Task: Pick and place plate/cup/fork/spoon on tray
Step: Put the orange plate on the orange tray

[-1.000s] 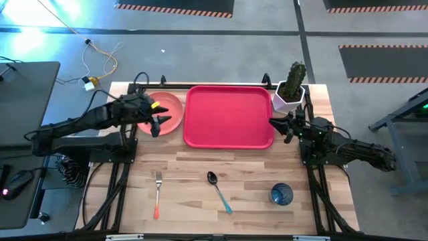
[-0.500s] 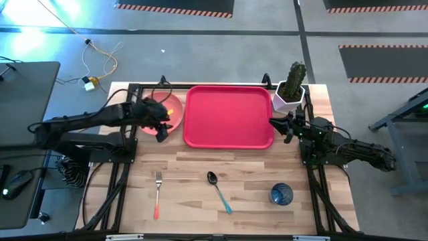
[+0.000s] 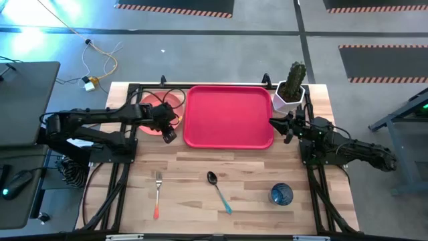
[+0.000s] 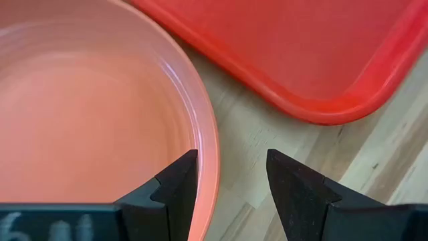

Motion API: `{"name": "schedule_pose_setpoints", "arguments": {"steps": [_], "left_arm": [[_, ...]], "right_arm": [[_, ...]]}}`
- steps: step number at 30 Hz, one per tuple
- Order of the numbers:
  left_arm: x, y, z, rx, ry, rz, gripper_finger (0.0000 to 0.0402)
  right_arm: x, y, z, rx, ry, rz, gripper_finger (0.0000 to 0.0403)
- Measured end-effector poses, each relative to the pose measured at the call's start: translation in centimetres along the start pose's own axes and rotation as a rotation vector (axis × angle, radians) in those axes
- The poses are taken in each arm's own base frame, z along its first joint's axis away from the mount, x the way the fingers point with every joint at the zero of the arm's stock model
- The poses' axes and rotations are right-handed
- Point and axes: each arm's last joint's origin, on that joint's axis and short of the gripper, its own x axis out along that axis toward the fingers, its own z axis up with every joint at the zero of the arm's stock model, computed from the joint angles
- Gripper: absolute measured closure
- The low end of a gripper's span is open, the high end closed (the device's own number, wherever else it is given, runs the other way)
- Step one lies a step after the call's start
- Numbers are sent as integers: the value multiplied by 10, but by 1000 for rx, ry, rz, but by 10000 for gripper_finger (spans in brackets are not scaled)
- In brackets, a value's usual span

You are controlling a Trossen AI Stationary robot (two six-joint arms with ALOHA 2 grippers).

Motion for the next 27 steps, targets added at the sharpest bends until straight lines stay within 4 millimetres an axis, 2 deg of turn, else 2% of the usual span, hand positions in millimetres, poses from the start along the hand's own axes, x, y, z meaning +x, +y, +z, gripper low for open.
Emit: {"name": "schedule_pose_setpoints", "arguments": {"steps": [6,27], "left_arm": [[13,-1,0,-45,64,20,236],[44,-2,-2,2,197,112,236]], "right_arm": [[0,0,0,-2,0,0,328],[0,0,0,14,0,-1,328]]}}
